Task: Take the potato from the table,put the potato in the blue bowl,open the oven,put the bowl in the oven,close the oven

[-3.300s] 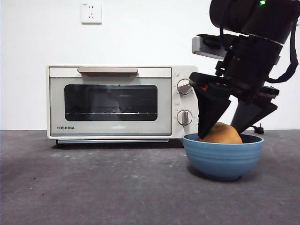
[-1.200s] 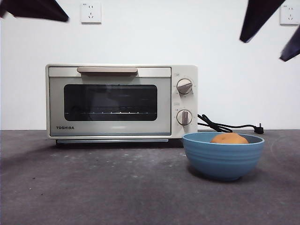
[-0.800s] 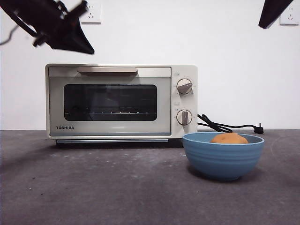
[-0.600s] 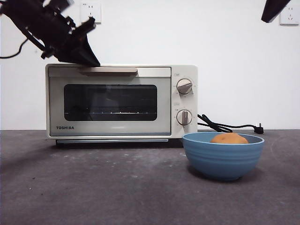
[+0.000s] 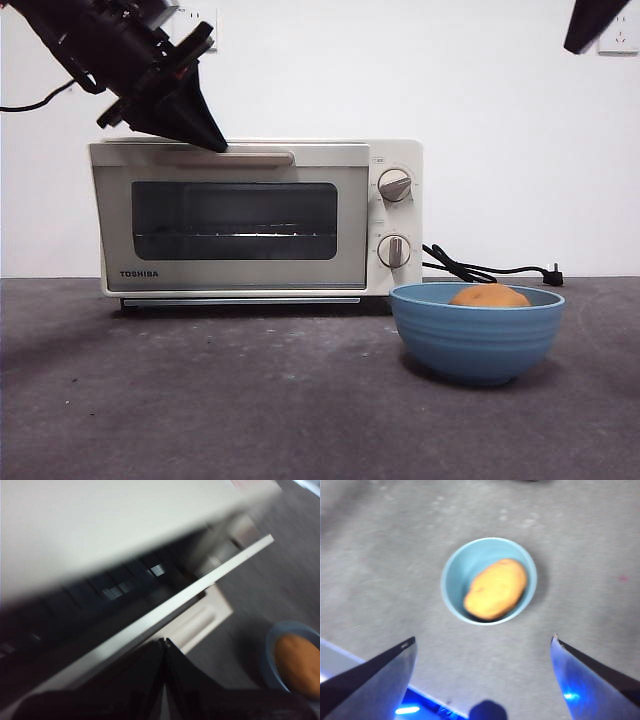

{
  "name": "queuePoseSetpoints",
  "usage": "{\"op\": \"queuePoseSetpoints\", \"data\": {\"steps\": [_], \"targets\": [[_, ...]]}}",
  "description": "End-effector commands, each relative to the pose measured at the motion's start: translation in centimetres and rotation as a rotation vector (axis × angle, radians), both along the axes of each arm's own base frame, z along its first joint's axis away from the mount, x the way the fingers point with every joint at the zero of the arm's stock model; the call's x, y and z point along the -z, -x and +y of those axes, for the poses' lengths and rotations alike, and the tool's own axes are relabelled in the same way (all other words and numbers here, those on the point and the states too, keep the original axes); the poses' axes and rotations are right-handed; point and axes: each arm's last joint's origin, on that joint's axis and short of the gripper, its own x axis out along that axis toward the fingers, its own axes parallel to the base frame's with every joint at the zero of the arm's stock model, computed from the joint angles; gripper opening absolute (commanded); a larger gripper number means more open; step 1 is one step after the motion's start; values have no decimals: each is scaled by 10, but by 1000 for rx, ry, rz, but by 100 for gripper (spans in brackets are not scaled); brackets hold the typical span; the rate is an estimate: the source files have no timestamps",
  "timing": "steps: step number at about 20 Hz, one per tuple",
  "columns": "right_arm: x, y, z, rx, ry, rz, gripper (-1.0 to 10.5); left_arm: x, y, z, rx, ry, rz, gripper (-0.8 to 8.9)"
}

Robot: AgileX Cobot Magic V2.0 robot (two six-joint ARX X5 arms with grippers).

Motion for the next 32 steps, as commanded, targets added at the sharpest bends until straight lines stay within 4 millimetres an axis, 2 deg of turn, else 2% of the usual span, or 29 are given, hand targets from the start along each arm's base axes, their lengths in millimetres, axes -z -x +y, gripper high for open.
{"op": "queuePoseSetpoints", "data": {"steps": [1, 5, 10, 12, 15, 17, 19, 22, 25, 27, 29, 32], "targets": [[2, 0, 0, 10, 2, 4, 441, 36, 10, -3, 21, -83, 230, -8], [2, -1, -1, 42, 31, -13, 441, 43, 27, -7, 69, -137, 389, -8], [5, -7, -5, 101, 51, -3, 436, 34, 37, -12, 105, -143, 375, -8], [8, -14, -7, 131, 64, 26, 432, 18, 44, -10, 105, -126, 316, -8], [18, -30, -7, 171, 93, 77, 431, -18, 63, -3, 98, -87, 175, -8], [28, -45, -6, 175, 105, 130, 427, -47, 84, 5, 86, -53, 61, -8], [41, -63, -3, 159, 70, 195, 369, -73, 110, 16, 49, -45, -53, -8], [62, -90, 1, 165, 68, 255, 369, -101, 149, 31, 0, -34, -171, -8], [84, -109, 6, 151, 76, 307, 368, -115, 185, 46, -46, -44, -237, -8], [95, -119, 10, 134, 58, 327, 295, -119, 201, 53, -73, -56, -254, -8], [104, -126, 13, 134, 60, 333, 209, -119, 211, 57, -83, -69, -245, -8], [114, -133, 15, 134, 67, 350, 188, -114, 214, 58, -82, -92, -196, -8]]}}
